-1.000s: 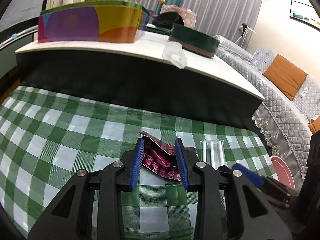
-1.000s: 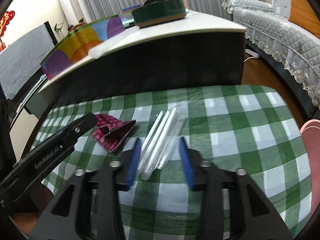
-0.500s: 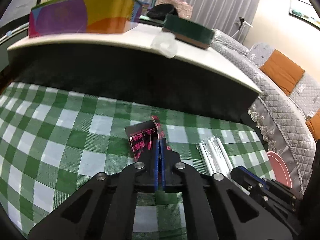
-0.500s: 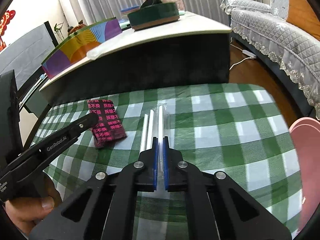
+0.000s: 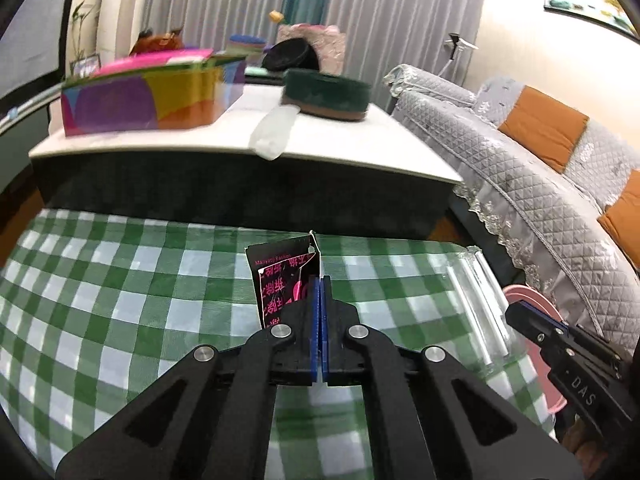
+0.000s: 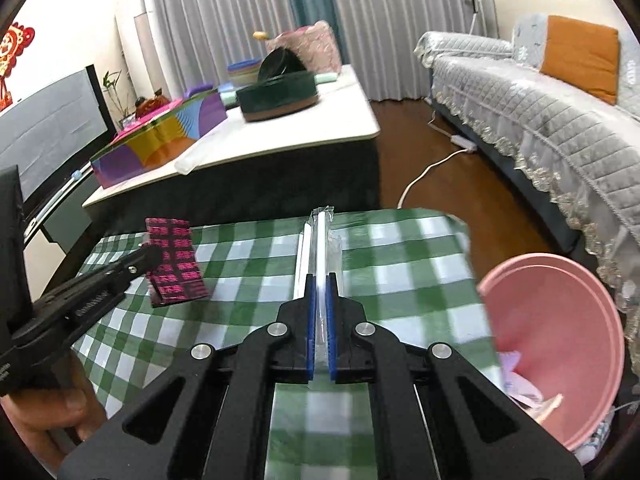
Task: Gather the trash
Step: 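Carry the packet in the left tool while the right carries the tubes over the bin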
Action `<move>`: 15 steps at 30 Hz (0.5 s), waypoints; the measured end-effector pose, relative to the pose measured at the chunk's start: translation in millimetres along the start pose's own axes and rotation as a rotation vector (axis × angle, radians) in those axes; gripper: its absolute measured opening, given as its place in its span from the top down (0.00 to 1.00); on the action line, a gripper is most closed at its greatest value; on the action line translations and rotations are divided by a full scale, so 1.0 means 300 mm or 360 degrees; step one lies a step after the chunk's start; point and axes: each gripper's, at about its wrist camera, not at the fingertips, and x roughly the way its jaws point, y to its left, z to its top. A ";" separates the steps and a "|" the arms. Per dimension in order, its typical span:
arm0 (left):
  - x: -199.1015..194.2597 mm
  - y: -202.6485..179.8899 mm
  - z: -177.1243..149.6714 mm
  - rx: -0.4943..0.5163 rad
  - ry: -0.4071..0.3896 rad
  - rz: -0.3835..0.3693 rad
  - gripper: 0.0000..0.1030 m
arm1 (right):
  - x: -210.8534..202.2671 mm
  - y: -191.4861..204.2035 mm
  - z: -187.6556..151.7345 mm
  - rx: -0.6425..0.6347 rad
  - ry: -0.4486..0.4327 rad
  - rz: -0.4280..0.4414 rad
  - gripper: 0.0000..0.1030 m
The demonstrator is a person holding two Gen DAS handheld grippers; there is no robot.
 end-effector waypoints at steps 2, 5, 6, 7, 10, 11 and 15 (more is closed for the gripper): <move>-0.036 -0.033 -0.002 0.0035 -0.0018 -0.0005 1.00 | -0.051 -0.028 -0.006 0.0007 -0.0029 -0.0020 0.95; -0.091 -0.092 -0.007 0.0088 -0.0044 -0.0023 1.00 | -0.122 -0.056 -0.009 0.0009 -0.0070 -0.0041 0.95; -0.103 -0.105 -0.008 0.0099 -0.0051 -0.0028 1.00 | -0.158 -0.071 -0.010 0.0010 -0.0093 -0.0047 0.95; -0.121 -0.129 -0.011 0.0118 -0.0060 -0.0037 1.00 | -0.171 -0.076 -0.010 0.0008 -0.0103 -0.0050 0.95; -0.164 -0.178 -0.023 0.0162 -0.0077 -0.0057 1.00 | -0.241 -0.111 -0.016 0.0005 -0.0141 -0.0073 0.95; -0.179 -0.200 -0.027 0.0184 -0.0084 -0.0065 1.00 | -0.260 -0.122 -0.018 0.0006 -0.0149 -0.0080 0.95; -0.227 -0.267 -0.040 0.0247 -0.0107 -0.0096 1.00 | -0.341 -0.184 -0.026 0.0025 -0.0188 -0.0112 0.95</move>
